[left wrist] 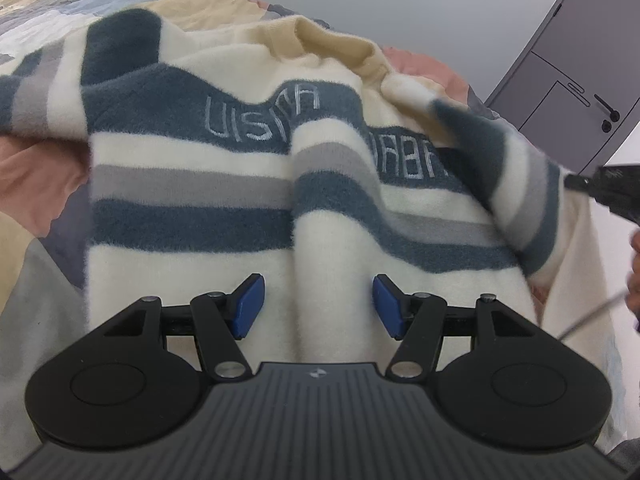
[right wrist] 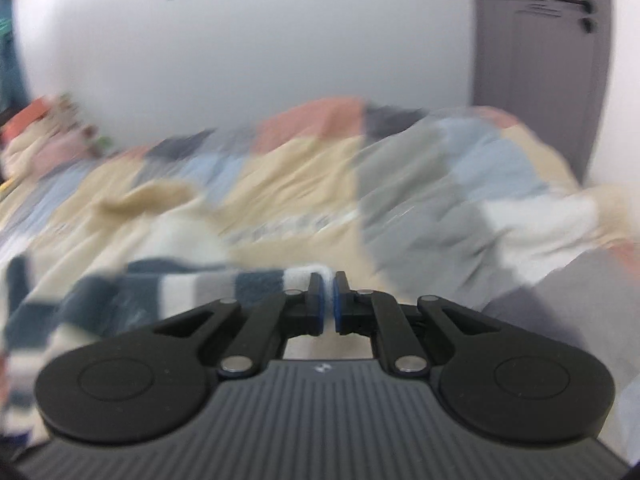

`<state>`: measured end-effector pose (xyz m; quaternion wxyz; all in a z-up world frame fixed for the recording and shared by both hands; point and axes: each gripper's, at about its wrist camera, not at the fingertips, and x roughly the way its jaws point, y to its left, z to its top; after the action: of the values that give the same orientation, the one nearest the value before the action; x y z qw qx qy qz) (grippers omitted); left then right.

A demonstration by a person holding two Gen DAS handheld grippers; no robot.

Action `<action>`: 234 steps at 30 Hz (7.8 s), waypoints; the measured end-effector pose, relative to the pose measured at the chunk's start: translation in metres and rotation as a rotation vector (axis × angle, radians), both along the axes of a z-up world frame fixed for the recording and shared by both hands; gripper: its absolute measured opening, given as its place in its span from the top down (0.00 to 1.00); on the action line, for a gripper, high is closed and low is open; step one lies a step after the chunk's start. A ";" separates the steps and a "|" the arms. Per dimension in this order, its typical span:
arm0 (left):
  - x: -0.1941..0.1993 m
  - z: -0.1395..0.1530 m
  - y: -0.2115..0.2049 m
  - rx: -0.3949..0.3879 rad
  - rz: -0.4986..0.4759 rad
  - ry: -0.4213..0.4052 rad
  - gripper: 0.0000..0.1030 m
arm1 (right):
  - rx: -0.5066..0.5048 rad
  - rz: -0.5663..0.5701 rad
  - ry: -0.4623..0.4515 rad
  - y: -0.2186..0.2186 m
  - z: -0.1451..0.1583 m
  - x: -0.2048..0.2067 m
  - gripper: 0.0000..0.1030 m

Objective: Fold large clothes

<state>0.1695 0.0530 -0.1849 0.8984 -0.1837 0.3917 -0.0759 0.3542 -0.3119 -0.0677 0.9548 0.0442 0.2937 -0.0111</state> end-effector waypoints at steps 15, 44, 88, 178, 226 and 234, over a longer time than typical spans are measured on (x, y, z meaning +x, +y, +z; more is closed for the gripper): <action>0.017 -0.007 0.002 -0.060 0.035 0.004 0.36 | -0.011 -0.158 0.076 -0.059 -0.114 0.080 0.90; -0.038 0.018 0.028 -0.245 0.103 -0.060 0.36 | 0.001 -0.037 0.253 -0.016 -0.048 -0.071 0.40; -0.027 0.010 0.021 -0.280 0.093 0.039 0.36 | -0.103 -0.388 -0.091 -0.230 0.066 0.024 0.87; -0.073 -0.002 0.081 -0.221 0.283 0.216 0.32 | 0.298 0.306 0.285 0.106 -0.065 -0.116 0.88; -0.190 0.087 0.099 -0.068 0.367 0.099 0.90 | 0.441 0.367 0.163 0.075 -0.030 -0.147 0.83; -0.155 0.112 0.071 0.009 0.277 0.016 0.90 | 0.365 0.340 0.148 0.078 -0.028 -0.147 0.83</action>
<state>0.0146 0.1243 -0.0727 0.8980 -0.2325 0.3699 0.0523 0.2071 -0.2344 -0.0960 0.8950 0.1649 0.3632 0.1997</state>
